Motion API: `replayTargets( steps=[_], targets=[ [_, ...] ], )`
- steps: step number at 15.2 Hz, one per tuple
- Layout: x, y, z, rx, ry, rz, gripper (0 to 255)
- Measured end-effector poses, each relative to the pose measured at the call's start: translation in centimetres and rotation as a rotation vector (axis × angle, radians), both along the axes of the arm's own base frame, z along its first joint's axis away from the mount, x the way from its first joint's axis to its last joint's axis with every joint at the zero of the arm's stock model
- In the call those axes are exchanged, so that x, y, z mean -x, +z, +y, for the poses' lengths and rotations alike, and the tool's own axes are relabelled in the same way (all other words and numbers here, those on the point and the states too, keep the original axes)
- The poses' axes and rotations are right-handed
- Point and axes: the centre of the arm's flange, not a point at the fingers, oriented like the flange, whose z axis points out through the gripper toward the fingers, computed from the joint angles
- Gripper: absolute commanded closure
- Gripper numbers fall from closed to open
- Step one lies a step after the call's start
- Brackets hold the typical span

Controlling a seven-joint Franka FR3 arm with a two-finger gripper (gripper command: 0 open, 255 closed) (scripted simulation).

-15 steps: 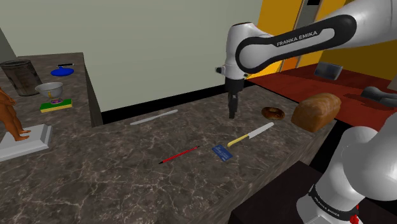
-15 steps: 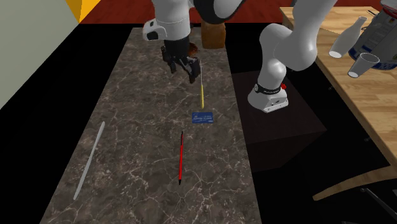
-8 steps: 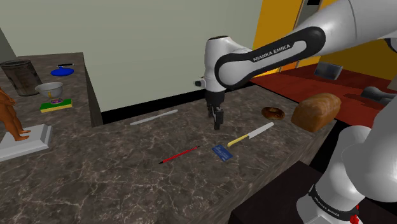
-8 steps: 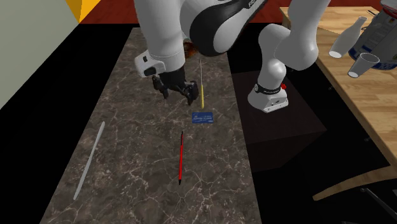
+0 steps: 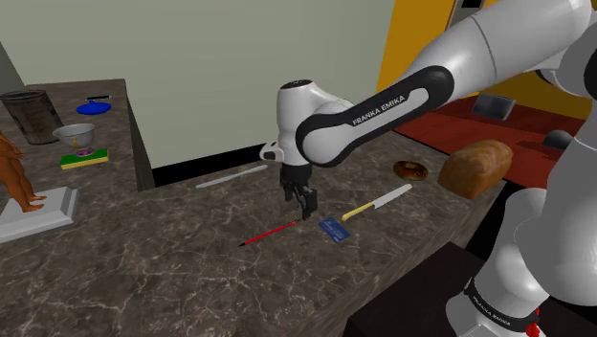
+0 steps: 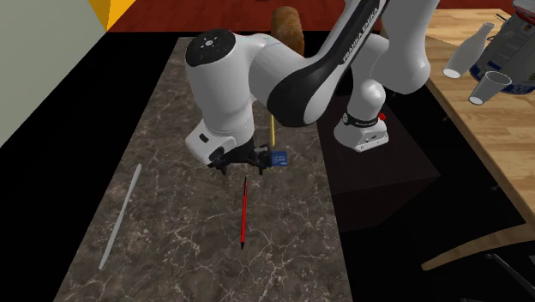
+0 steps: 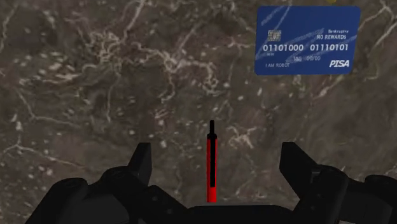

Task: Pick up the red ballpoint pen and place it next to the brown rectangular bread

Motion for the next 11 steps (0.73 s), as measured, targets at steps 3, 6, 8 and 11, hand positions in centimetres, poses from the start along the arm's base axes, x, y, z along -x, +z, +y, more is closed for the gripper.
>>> replayTargets(
  steps=[3,6,8,11],
  targets=[
    [0.1,-1.6,0.4,-0.001,0.018,0.0,0],
    [0.3,-3.1,0.5,-0.001,0.02,0.0,0],
    [0.2,-3.7,0.4,-0.001,0.02,0.0,0],
    [0.2,-3.9,0.4,-0.001,0.02,0.0,0]
  ],
)
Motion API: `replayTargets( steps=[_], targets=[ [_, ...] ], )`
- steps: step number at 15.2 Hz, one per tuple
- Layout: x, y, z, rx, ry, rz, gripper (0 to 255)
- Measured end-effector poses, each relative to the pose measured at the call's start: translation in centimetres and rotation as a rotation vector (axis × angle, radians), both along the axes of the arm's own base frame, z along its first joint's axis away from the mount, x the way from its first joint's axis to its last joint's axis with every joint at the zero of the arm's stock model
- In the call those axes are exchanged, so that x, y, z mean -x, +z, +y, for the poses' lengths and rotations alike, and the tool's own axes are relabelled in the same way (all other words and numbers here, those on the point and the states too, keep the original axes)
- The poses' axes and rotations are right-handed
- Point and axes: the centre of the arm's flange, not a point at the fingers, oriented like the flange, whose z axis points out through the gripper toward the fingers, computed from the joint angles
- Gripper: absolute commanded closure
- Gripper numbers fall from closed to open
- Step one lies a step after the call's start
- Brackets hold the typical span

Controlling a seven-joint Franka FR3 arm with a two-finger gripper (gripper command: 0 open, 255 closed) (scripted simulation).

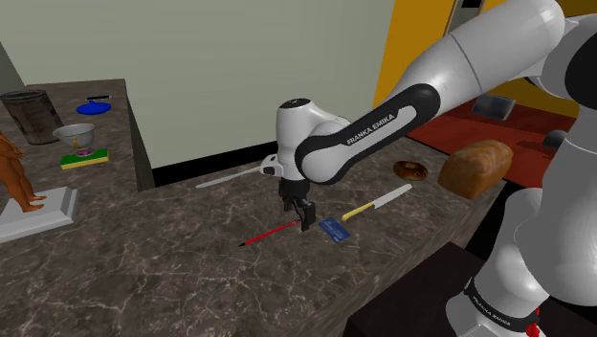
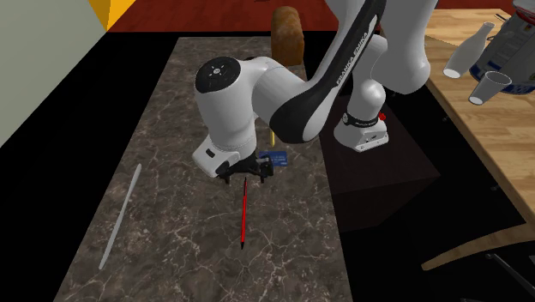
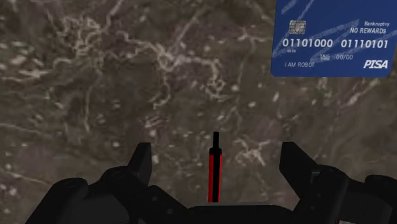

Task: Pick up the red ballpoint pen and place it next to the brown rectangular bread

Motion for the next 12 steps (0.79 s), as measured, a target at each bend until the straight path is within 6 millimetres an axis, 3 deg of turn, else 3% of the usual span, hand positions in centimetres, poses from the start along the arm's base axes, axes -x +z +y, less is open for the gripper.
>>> replayTargets(
  steps=[2,3,12],
  targets=[
    [0.0,-0.01,0.0,0.0,0.0,0.0,0],
    [0.0,-0.01,0.0,0.0,0.0,0.0,255],
    [0.02,0.35,0.02,-0.002,-0.001,-0.005,255]
  ],
)
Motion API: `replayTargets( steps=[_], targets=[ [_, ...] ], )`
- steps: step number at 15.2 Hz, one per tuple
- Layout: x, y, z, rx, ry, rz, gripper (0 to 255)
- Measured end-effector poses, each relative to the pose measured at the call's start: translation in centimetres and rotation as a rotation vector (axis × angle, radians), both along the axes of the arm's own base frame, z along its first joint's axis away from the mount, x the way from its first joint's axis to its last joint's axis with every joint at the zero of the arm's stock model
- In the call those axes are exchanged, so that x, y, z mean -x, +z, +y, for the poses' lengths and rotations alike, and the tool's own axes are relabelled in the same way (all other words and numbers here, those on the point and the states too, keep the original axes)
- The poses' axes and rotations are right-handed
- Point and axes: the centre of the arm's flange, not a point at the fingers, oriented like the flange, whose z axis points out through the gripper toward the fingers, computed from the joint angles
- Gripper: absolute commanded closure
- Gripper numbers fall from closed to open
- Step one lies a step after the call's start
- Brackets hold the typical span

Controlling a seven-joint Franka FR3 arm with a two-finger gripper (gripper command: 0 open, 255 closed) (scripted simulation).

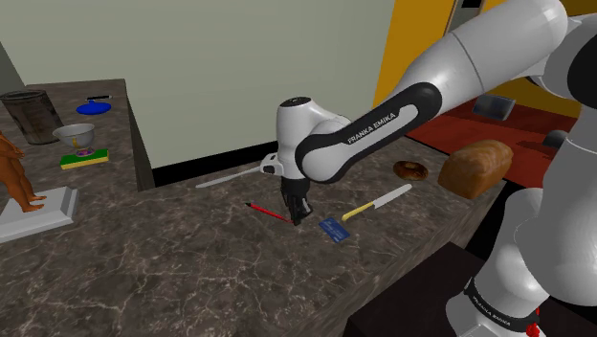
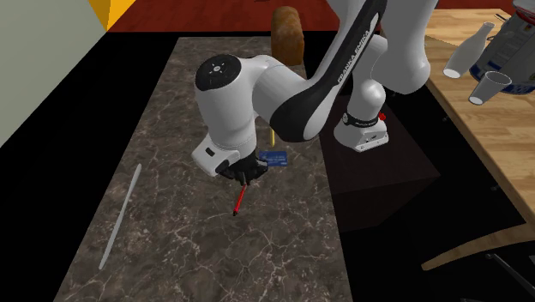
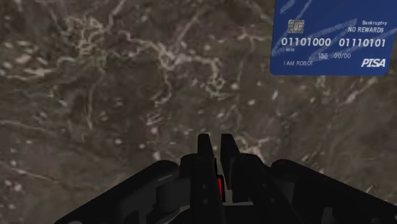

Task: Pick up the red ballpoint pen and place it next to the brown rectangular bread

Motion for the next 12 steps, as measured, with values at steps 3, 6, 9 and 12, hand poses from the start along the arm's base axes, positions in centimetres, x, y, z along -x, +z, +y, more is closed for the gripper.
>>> replayTargets(
  steps=[3,6,9,12],
  targets=[
    [0.0,0.3,0.0,0.001,0.001,0.003,255],
    [0.0,1.8,0.0,0.002,0.001,0.004,255],
    [-0.1,3.4,0.1,0.002,0.001,0.004,255],
    [0.0,4.9,0.0,0.002,0.001,0.004,255]
  ],
)
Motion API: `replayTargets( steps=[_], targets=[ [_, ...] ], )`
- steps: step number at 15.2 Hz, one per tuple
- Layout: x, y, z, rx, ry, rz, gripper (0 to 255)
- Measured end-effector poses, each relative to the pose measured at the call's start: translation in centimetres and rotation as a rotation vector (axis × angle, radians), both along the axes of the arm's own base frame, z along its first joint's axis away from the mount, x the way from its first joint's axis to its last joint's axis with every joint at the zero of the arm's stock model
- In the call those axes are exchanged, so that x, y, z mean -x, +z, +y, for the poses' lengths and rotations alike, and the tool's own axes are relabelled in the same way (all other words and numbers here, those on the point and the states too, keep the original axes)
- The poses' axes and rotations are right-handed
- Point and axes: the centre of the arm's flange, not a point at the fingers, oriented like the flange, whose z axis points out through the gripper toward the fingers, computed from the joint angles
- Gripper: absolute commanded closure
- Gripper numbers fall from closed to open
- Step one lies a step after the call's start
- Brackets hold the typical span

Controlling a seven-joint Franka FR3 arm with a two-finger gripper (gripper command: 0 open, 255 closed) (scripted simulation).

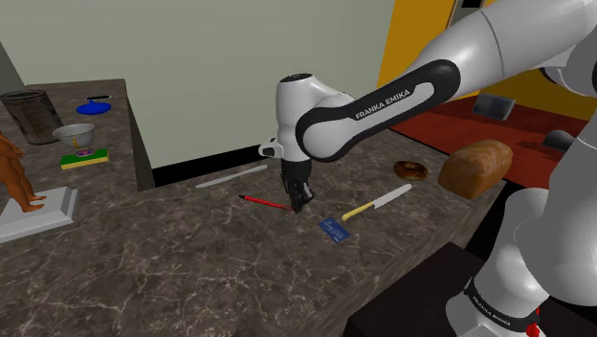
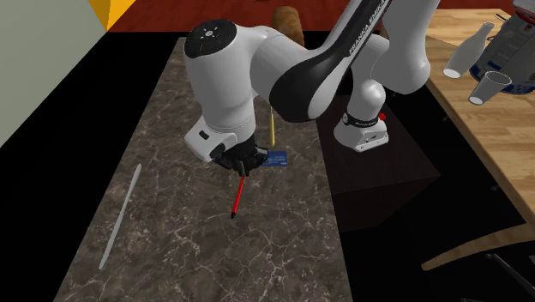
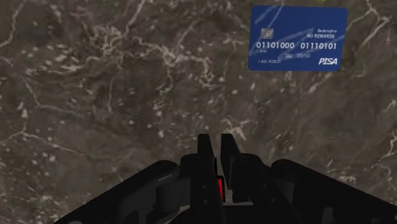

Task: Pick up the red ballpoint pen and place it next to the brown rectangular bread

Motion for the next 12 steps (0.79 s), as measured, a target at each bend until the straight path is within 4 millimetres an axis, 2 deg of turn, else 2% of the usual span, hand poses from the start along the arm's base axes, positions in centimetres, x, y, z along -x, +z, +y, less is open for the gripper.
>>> replayTargets(
  steps=[12],
  targets=[
    [0.0,6.4,-0.1,0.0,0.0,0.0,255]
  ],
)
